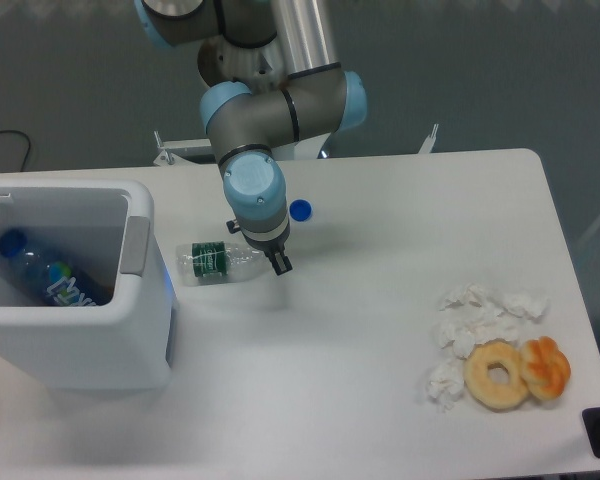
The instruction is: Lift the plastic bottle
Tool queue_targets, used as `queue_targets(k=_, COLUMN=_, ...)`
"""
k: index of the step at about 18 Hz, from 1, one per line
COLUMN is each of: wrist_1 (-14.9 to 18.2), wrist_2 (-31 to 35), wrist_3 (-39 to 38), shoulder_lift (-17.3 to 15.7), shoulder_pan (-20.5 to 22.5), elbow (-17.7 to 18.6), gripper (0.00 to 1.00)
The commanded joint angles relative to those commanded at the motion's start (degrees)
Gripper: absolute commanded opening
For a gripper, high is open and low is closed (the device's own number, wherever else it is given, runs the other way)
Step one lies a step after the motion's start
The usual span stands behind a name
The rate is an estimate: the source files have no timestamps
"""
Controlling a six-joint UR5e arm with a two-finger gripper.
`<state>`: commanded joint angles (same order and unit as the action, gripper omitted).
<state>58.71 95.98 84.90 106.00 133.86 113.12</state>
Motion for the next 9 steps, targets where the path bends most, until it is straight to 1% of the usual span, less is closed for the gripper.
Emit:
queue_targets(k=1, wrist_1=0.8, wrist_2=0.0, wrist_3=0.3, shoulder_lift=-0.4, shoulder_pan=0.2, elbow=-0.8, gripper=0.36)
queue_targets(k=4, wrist_1=5.3, wrist_2=-0.1, wrist_3=0.4, shoulder_lift=-1.1, shoulder_pan=0.4, elbow=-5.4, gripper=0.37)
queue_targets(k=6, wrist_1=6.3, wrist_2=-0.2, wrist_3=0.4, shoulder_lift=-1.6, shoulder_pan=0.4, elbow=-7.9, gripper=0.37)
queue_targets(k=9, wrist_1=6.5, wrist_2=-0.4, wrist_3=0.4, shoulder_lift=-2.5, shoulder_pan=0.8, elbow=-10.5, gripper=0.37)
